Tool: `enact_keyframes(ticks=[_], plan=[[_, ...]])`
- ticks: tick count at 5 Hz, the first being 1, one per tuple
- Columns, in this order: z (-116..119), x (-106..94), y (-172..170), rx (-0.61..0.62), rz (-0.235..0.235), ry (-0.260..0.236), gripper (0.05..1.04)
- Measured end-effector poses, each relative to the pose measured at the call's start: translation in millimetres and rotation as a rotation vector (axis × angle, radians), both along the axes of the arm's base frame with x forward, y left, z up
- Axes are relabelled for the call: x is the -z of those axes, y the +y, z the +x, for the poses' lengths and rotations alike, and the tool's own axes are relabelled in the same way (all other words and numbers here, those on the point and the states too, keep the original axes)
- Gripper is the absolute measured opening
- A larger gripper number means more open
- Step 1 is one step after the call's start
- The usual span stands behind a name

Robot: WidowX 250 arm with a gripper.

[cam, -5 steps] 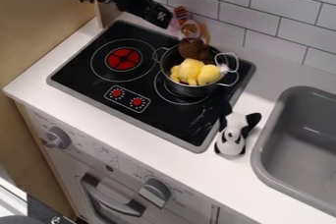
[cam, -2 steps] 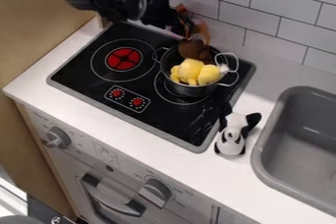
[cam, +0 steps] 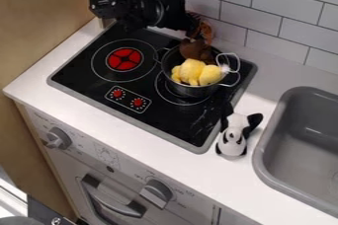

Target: Put the object to the left burner

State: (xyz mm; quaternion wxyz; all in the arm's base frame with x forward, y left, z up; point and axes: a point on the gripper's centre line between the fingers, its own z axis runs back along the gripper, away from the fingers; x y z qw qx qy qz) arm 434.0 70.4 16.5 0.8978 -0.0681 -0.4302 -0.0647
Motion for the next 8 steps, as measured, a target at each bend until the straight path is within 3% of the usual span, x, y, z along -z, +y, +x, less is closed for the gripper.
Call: enact_keyframes(ticks=[1,2,4,5,6,8], plan=[[-2.2,3.4,-2.4,-0.005,-0.005,0.028,0.955],[-6.5,6.8,-4.6,-0.028,-0.052,0.111,0.742],[-13.8,-1.8,-7.1,0.019,-0.083,0.143,0.224],[-16.0,-1.4,-4.5,0.022,-0.092,0.150,0.078],[-20.6,-1.1,-3.2,0.031,-0.100,0.176,0.052],[-17.8,-8.3,-1.0,-0.004,-0.086,0.163,0.064]])
